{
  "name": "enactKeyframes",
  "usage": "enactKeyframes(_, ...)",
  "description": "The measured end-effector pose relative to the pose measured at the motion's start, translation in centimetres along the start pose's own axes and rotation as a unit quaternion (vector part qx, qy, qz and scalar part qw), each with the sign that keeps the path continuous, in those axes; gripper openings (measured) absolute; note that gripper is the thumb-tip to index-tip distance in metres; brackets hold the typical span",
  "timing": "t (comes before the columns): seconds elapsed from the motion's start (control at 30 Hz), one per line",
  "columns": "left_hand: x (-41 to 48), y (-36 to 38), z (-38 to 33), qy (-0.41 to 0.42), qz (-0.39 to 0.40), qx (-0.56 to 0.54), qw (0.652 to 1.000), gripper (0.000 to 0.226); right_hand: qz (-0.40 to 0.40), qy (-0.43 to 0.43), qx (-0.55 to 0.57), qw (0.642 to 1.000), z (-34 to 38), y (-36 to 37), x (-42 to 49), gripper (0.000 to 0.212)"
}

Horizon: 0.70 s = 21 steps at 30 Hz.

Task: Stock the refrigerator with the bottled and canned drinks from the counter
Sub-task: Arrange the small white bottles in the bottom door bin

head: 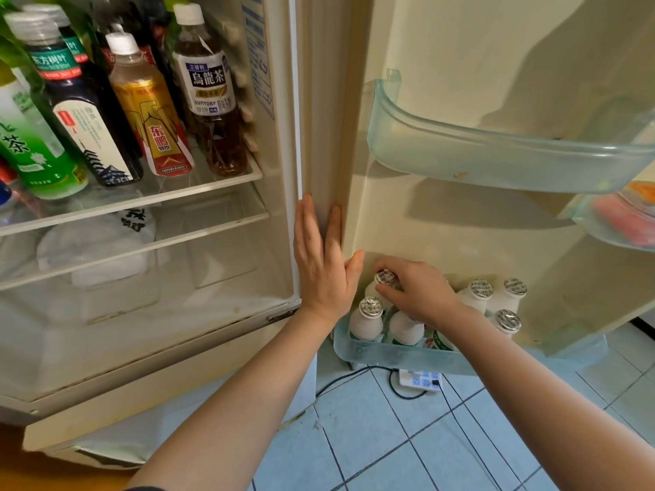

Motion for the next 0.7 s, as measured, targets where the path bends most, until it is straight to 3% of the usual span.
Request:
enactKeyframes(0.33,-0.1,0.2,0.4,0.006,-0.003,0.016,1.000,0.057,0.044,-0.014,0.044,0.998,1.2,0.0,1.0,0.030)
enactKeyframes(0.7,-0.1,0.4,0.6,0.010,-0.010,0.017,1.000,0.060,0.025,-0.003,0.026,0.999,1.1,0.1,0.7,0.031)
Point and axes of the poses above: each hand's wrist, its own x-axis towards the middle knuckle, its own y-axis out of the palm, z = x × y, the point moved 3 cm from there along x, towards the middle knuckle, and after that the axes turned 6 degrees about z, right-handed, at the moved point
